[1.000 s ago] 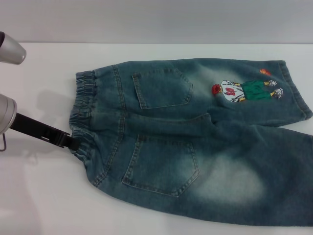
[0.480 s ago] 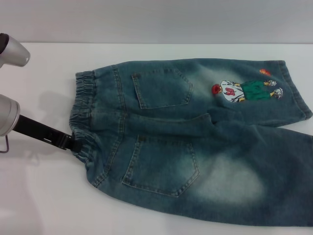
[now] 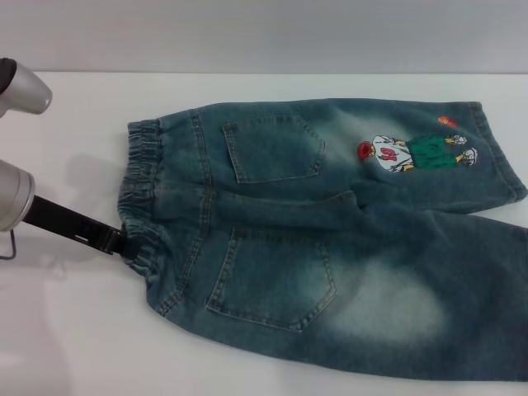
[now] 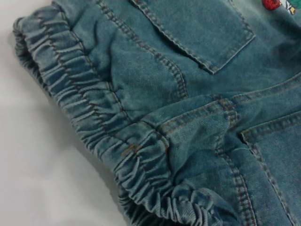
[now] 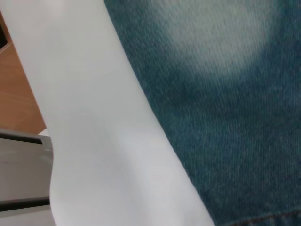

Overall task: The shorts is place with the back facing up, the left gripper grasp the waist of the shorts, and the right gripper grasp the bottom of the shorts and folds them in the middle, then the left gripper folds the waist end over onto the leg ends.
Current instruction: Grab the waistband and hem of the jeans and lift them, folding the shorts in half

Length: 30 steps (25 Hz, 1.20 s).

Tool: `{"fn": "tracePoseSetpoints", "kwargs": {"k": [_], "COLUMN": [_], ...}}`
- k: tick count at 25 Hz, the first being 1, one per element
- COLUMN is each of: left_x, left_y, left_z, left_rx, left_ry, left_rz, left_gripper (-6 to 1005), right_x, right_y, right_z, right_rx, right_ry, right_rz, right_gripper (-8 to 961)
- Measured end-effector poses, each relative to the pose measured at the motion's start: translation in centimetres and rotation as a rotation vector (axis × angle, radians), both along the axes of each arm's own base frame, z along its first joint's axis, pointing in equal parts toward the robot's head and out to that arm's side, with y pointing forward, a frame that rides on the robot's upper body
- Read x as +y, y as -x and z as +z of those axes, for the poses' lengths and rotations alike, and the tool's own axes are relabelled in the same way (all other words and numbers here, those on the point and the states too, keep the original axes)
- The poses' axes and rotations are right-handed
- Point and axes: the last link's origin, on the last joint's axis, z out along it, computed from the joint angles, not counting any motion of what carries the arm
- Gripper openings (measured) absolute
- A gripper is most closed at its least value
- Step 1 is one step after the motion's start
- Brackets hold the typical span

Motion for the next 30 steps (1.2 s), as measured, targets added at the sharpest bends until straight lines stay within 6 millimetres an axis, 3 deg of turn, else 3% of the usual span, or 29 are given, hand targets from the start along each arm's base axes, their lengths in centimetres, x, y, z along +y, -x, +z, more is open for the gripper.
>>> {"fn": "tracePoseSetpoints", "kwargs": {"k": [30], "left_x": [0.4], "left_y": [0.1], "left_z": [-0.1], "left_rx": [0.007], "left_ry": [-0.009], "left_rz": [-0.006], "left_gripper": [64], "right_x": [0.8], "right_y": [1.6], "right_z": [0.1], "right_rx": [-0.006], "right_ry": [0.006], "right_rz": [0.056], "right_gripper": [612]}}
